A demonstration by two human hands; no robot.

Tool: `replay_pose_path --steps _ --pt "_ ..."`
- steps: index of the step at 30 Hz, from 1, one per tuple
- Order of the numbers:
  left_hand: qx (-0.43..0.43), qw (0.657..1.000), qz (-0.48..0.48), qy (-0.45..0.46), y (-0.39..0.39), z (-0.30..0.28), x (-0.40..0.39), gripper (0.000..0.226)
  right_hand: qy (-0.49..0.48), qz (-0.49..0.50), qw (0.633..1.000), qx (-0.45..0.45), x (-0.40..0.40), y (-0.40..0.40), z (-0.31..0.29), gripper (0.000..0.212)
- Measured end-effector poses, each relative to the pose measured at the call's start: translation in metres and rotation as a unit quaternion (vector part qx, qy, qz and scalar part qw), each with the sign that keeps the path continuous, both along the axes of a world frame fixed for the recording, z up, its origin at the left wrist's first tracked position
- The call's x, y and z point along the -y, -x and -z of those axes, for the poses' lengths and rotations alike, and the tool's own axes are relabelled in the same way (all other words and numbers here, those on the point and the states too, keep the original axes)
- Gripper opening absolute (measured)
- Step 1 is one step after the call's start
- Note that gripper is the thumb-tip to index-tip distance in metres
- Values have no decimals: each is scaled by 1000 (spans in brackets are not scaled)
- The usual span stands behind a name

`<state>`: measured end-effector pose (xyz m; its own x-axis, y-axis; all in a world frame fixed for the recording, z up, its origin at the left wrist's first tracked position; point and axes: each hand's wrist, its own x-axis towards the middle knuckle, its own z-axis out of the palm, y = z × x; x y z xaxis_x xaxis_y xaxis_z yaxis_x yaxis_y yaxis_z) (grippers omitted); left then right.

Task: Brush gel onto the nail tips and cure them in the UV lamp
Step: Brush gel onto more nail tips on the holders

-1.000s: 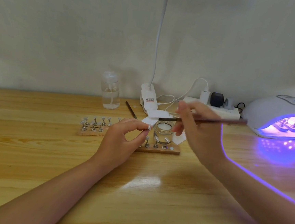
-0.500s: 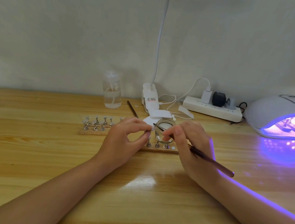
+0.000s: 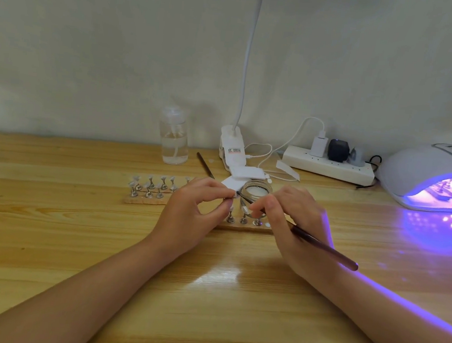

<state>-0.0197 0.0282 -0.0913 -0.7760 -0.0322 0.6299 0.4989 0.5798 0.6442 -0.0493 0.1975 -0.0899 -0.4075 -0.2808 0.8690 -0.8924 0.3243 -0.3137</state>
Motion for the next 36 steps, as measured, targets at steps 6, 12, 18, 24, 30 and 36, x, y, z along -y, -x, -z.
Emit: replay_pose_path --steps 6,12,18,24,30,36 --pt "5 1000 -5 3 0 0 0 19 43 -28 997 62 -2 -3 0 40" --pt "1 1000 -5 6 0 0 0 20 25 -19 997 74 2 -4 0 36" --pt "4 1000 -9 2 1 0 0 20 47 -40 995 72 -2 -5 -1 40" --pt "4 1000 -10 6 0 0 0 21 33 -20 995 87 4 -6 -2 33" --pt "7 1000 -16 6 -1 -1 -1 19 53 -42 994 88 -1 -6 -1 43" --pt "2 1000 -20 9 0 0 -1 20 51 -26 991 118 4 -7 -3 39"
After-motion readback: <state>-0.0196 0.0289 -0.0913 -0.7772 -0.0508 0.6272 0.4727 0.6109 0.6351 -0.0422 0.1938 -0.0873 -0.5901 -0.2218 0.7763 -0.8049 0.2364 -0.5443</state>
